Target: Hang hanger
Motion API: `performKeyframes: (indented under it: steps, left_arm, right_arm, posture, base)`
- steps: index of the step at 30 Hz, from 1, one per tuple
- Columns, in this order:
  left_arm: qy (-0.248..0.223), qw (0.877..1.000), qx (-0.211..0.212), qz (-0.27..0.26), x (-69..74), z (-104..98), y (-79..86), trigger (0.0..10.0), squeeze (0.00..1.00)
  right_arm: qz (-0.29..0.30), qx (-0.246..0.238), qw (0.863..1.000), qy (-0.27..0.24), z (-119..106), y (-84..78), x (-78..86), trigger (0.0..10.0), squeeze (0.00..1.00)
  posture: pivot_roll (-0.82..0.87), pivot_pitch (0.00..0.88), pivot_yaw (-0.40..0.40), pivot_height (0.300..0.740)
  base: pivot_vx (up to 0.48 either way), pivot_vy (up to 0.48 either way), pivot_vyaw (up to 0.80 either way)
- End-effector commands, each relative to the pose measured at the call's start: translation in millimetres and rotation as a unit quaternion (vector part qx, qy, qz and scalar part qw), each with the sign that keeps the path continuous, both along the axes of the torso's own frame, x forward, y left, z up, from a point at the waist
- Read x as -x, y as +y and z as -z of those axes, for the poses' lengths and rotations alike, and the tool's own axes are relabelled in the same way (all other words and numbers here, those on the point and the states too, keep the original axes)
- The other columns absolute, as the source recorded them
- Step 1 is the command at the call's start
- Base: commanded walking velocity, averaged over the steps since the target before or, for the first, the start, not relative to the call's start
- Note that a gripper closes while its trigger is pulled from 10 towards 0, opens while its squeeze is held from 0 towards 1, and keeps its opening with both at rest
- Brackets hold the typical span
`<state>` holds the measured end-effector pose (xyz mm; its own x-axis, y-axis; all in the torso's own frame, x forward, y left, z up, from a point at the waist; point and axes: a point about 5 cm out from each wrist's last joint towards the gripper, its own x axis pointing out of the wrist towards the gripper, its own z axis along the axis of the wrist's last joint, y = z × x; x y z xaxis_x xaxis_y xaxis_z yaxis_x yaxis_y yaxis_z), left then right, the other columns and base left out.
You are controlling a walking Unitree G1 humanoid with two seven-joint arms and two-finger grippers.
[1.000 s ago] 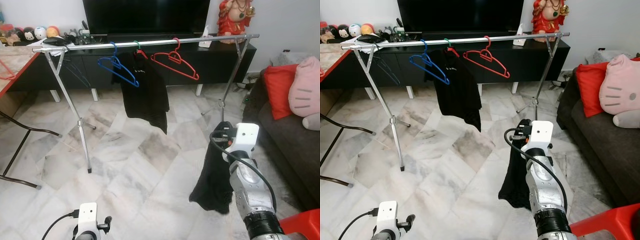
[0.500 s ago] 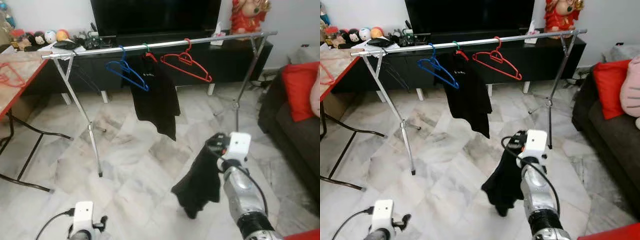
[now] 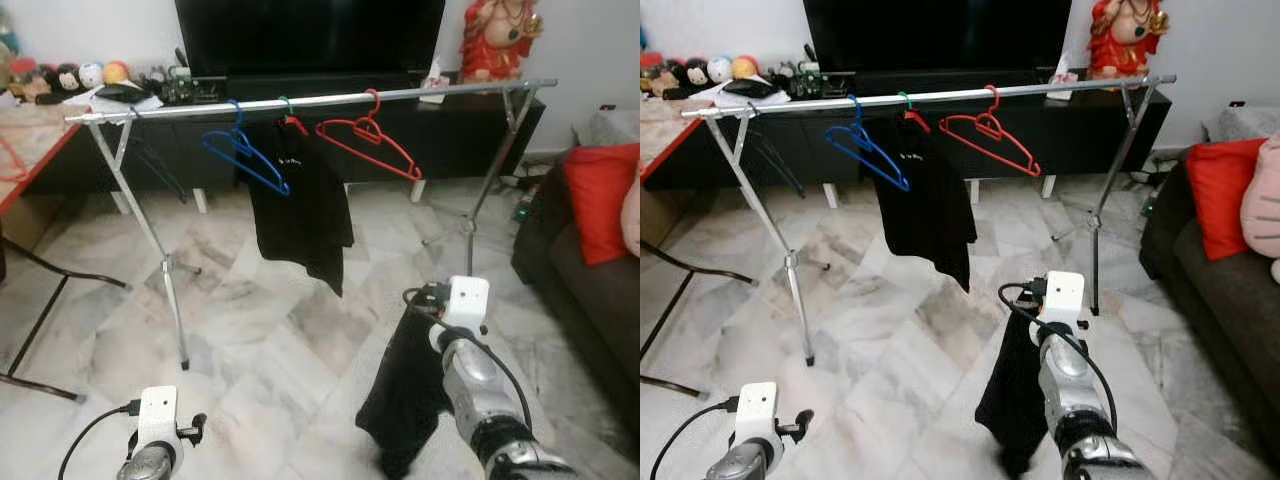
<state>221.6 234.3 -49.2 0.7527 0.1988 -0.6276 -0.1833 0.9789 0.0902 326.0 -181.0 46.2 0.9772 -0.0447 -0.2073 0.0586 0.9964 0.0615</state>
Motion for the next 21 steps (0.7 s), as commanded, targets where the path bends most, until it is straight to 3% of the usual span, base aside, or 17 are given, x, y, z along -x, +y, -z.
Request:
performKeyframes:
  steps: [1,9,12,17,21]
  left_arm:
    - [0.005,1.0,0.008,-0.009,2.0,2.3,-2.4,10.0,0.0]
    - [0.019,0.999,0.007,-0.027,19.9,10.3,5.2,10.0,0.0]
    - [0.036,0.999,0.0,-0.027,31.0,14.6,11.6,10.0,0.0]
    - [0.03,0.998,0.0,-0.048,34.2,13.3,20.2,10.0,0.0]
    - [0.031,0.998,0.005,-0.058,37.3,15.5,17.7,10.0,0.0]
  right_arm:
    - [0.017,0.005,1.0,-0.011,-5.4,-13.4,-2.3,10.0,0.0]
    - [0.016,0.021,0.999,0.024,12.0,-22.1,10.6,10.0,0.0]
    - [0.029,0.017,0.997,0.065,28.7,-33.0,25.2,10.0,0.0]
    - [0.02,0.019,0.99,0.14,57.2,-36.9,51.5,10.0,0.0]
    - [0.011,0.02,0.987,0.158,64.3,-36.2,58.9,10.0,0.0]
  posture:
    - [0.04,0.0,-0.014,0.716]
    - [0.04,0.0,-0.021,0.716]
    - [0.02,0.0,0.004,0.716]
    - [0.06,0.0,-0.033,0.716]
    - [0.07,0.0,-0.051,0.716]
  base:
    - [0.289,0.0,0.0]
    - [0.29,0.0,0.0]
    - [0.292,0.0,0.0]
    - [0.287,0.0,0.0]
    - [0.284,0.0,0.0]
